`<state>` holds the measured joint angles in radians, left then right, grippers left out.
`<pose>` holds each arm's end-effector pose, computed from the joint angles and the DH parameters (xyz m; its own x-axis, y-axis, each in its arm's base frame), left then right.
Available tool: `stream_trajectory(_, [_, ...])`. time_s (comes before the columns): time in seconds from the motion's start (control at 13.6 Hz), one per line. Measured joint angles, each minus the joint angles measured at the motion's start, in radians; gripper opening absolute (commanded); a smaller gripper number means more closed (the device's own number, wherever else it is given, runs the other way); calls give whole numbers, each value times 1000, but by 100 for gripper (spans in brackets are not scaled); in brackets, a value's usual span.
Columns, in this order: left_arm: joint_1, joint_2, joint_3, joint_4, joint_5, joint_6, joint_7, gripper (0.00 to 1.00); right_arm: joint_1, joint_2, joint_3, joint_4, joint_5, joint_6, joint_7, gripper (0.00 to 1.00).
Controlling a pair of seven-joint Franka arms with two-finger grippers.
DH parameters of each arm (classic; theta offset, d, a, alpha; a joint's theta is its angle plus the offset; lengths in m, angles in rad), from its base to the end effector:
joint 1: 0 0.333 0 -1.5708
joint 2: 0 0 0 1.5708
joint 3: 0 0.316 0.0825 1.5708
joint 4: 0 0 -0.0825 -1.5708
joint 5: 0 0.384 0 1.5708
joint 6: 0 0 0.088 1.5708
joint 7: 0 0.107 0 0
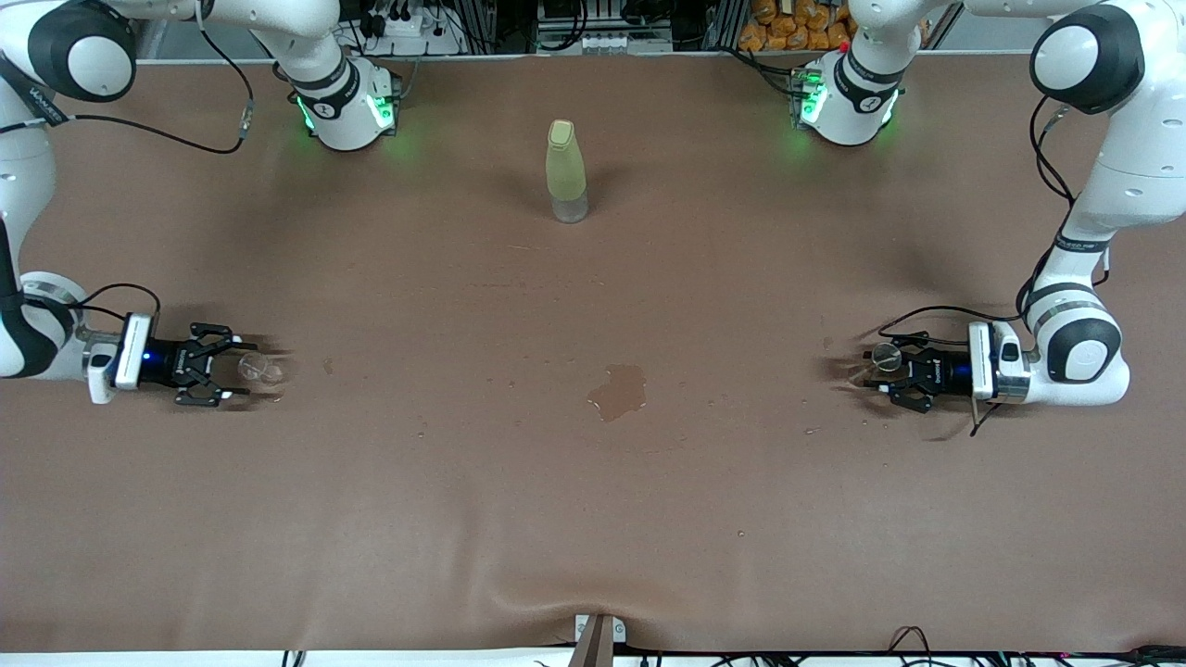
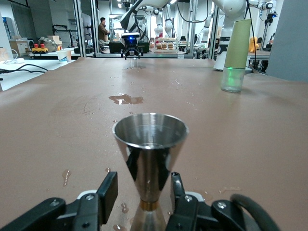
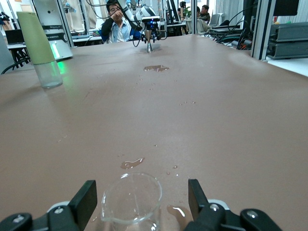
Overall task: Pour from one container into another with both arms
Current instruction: 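Lower the beaker with the right gripper while the left gripper lowers the jigger, then open both grippers and withdraw them from the beaker and jigger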
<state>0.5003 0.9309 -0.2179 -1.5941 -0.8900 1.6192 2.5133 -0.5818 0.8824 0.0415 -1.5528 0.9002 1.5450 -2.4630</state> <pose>0.6000 0.1013 0.1011 -0.0314 -0.2661 0.9634 -0.9887 0.1499 0.0092 0.5688 -0.2444 0.1257 0.0782 0.3572 0.9308 0.9969 -0.0314 -0.0717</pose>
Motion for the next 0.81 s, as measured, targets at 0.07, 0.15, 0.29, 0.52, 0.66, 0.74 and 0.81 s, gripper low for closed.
stream_trajectory(0.07, [7, 0, 1, 4, 17, 0, 0, 57, -7, -1, 0, 21, -2, -31, 33, 86])
stream_trajectory(0.15, [20, 0, 1, 7, 34, 0, 0, 57, -13, -3, 0, 46, -8, -62, 83, 86])
stream_trajectory(0.29, [62, 0, 2, 10, 69, -8, 0, 57, -15, -20, 3, 106, -23, -101, 229, 86])
stream_trajectory(0.52, [108, -3, 1, 67, 105, -63, -13, 57, 2, -76, 22, 209, -55, -216, 515, 100])
stream_trajectory(0.66, [109, -19, -5, 136, 126, -103, -106, 57, 42, -162, 30, 250, -86, -240, 731, 100])
stream_trajectory(0.74, [108, -34, -15, 163, 130, -115, -164, 57, 69, -219, 30, 258, -109, -241, 840, 100])
stream_trajectory(0.81, [105, -53, -32, 182, 132, -121, -223, 57, 97, -279, 30, 261, -133, -241, 947, 100])
